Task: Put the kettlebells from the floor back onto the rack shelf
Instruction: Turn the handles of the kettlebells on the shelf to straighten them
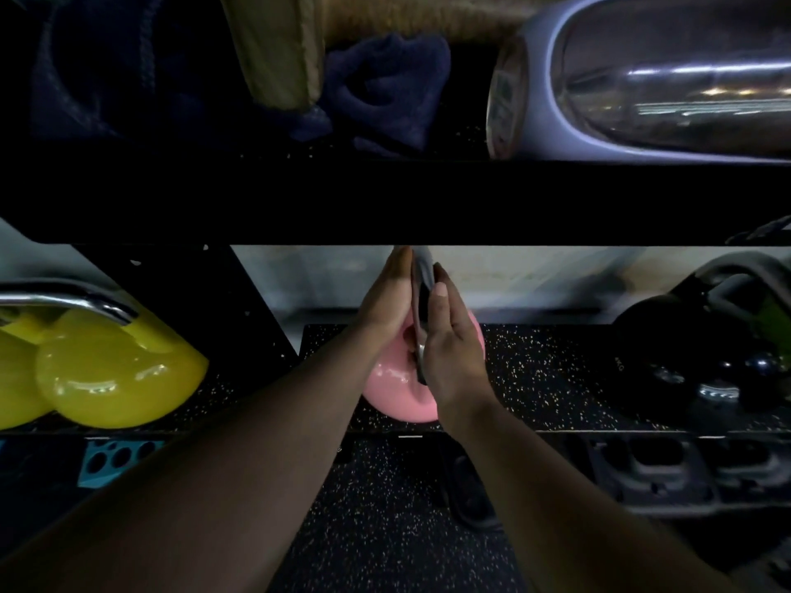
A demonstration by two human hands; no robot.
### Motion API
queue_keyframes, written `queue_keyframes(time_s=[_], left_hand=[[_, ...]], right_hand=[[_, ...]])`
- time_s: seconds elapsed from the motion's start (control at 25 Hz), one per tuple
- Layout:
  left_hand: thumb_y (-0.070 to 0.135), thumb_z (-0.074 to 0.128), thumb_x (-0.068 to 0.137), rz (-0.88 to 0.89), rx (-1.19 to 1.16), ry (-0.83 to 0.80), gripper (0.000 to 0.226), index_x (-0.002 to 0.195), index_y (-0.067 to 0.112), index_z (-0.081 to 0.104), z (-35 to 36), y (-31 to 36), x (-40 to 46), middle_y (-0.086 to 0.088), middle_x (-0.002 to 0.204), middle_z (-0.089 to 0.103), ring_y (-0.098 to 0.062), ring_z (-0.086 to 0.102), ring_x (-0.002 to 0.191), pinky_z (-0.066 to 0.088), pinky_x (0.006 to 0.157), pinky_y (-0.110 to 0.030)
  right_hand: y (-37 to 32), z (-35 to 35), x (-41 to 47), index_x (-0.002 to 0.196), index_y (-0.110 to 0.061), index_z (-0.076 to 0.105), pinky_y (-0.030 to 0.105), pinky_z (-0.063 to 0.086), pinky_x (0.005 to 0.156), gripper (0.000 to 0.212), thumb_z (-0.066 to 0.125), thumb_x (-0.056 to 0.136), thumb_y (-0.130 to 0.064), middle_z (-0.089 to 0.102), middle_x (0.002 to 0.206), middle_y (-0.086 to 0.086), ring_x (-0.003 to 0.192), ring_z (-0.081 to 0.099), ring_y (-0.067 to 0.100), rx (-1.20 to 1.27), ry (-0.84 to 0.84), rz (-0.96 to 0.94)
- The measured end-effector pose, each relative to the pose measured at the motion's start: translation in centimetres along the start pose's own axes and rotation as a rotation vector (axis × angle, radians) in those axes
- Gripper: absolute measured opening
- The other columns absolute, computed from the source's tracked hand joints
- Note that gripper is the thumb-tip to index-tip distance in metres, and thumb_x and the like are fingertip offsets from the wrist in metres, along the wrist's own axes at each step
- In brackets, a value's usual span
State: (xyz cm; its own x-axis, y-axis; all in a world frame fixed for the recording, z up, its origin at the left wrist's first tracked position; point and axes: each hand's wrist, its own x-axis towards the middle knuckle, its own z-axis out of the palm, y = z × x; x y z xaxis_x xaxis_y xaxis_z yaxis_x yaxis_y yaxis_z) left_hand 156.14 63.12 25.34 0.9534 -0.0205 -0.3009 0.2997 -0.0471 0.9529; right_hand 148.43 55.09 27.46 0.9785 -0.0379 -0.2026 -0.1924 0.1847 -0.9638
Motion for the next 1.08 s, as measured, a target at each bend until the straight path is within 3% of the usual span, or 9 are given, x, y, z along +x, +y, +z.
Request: queue_keyframes(time_s=[0.12, 0.2, 0.28, 0.4, 0.56, 0.72, 0.92, 1.0, 1.08], left_hand=[[0.057, 0.025, 0.101, -0.001, 0.045, -0.048, 0.04, 0.126, 0.038, 0.049, -0.1, -0.3, -0.2, -0.008, 0.141, 0.052, -0.019, 0.05, 0.124, 0.035, 0.112, -0.041], [0.06, 0.026, 0.1, 0.024, 0.071, -0.044, 0.035, 0.115, 0.042, 0.051, 0.0, -0.1, -0.1, -0.006, 0.133, 0.058, -0.019, 0.054, 0.121, 0.038, 0.109, -0.042], [0.062, 0.027, 0.098, 0.028, 0.057, -0.049, 0.039, 0.107, 0.039, 0.057, 0.2, -0.3, 0.0, -0.001, 0.117, 0.064, -0.017, 0.059, 0.112, 0.044, 0.101, -0.039], [0.062, 0.028, 0.099, 0.033, 0.016, -0.031, 0.049, 0.117, 0.031, 0.061, 0.5, -0.8, 0.1, -0.003, 0.114, 0.068, -0.017, 0.063, 0.106, 0.048, 0.091, -0.034], [0.062, 0.027, 0.098, 0.063, -0.012, -0.007, 0.056, 0.126, 0.026, 0.059, 1.0, -1.6, 0.3, -0.009, 0.118, 0.068, -0.015, 0.065, 0.108, 0.05, 0.094, -0.036], [0.077, 0.024, 0.087, 0.062, 0.063, 0.024, 0.067, 0.123, 0.034, 0.06, 1.1, -2.0, -0.2, -0.006, 0.109, 0.071, -0.013, 0.071, 0.094, 0.055, 0.083, -0.033], [0.07, 0.026, 0.092, 0.06, 0.009, -0.014, 0.063, 0.111, 0.025, 0.066, 0.9, -1.7, 0.1, -0.006, 0.098, 0.072, 0.0, 0.07, 0.079, 0.05, 0.071, -0.024], [0.065, 0.025, 0.096, 0.064, 0.002, -0.027, 0.058, 0.113, 0.025, 0.064, 0.9, -1.7, 0.1, -0.003, 0.105, 0.069, 0.0, 0.068, 0.088, 0.048, 0.08, -0.025], [0.069, 0.024, 0.093, 0.054, 0.035, -0.036, 0.066, 0.126, 0.025, 0.059, 0.9, -1.8, 0.1, -0.008, 0.121, 0.066, -0.012, 0.063, 0.109, 0.047, 0.098, -0.036]], right_hand=[[0.9, 0.5, -0.1, 0.149, -0.034, 0.036, -0.003, 0.042, 0.062, 0.044, 0.032, 0.106, -0.036, 0.05, 0.108, -0.037, 0.08, 0.053, -0.033, 0.035, 0.035, -0.017], [1.2, 0.4, -0.1, 0.148, -0.038, 0.036, -0.002, 0.043, 0.062, 0.043, 0.033, 0.105, -0.038, 0.051, 0.104, -0.042, 0.082, 0.054, -0.031, 0.041, 0.061, -0.027], [1.1, 0.3, 0.0, 0.148, -0.035, 0.036, -0.002, 0.044, 0.067, 0.043, 0.034, 0.106, -0.034, 0.056, 0.109, -0.036, 0.088, 0.057, -0.028, 0.058, 0.046, -0.03], [0.9, -0.4, 0.1, 0.145, -0.038, 0.04, -0.002, 0.044, 0.065, 0.04, 0.035, 0.106, -0.034, 0.065, 0.101, -0.036, 0.086, 0.058, -0.026, 0.017, 0.039, -0.047], [0.7, -0.7, 0.1, 0.151, -0.028, 0.034, 0.0, 0.046, 0.065, 0.044, 0.033, 0.107, -0.026, 0.056, 0.124, -0.016, 0.085, 0.06, -0.024, 0.056, -0.002, -0.027], [-0.1, -1.1, -0.2, 0.15, -0.028, 0.037, 0.003, 0.048, 0.063, 0.043, 0.034, 0.107, -0.026, 0.054, 0.14, -0.001, 0.086, 0.063, -0.02, 0.057, -0.016, 0.015], [-0.5, -1.2, -0.4, 0.149, -0.032, 0.037, 0.001, 0.046, 0.063, 0.043, 0.032, 0.106, -0.032, 0.057, 0.136, -0.003, 0.081, 0.06, -0.023, -0.056, 0.015, 0.016], [-0.5, -1.2, -0.6, 0.149, -0.032, 0.038, 0.004, 0.048, 0.068, 0.044, 0.032, 0.106, -0.036, 0.059, 0.128, -0.006, 0.089, 0.062, -0.017, -0.088, 0.032, 0.005], [-0.4, -1.0, -0.8, 0.146, -0.023, 0.042, 0.016, 0.051, 0.082, 0.045, 0.032, 0.105, -0.037, 0.058, 0.134, 0.001, 0.114, 0.062, 0.01, -0.116, 0.033, -0.024]])
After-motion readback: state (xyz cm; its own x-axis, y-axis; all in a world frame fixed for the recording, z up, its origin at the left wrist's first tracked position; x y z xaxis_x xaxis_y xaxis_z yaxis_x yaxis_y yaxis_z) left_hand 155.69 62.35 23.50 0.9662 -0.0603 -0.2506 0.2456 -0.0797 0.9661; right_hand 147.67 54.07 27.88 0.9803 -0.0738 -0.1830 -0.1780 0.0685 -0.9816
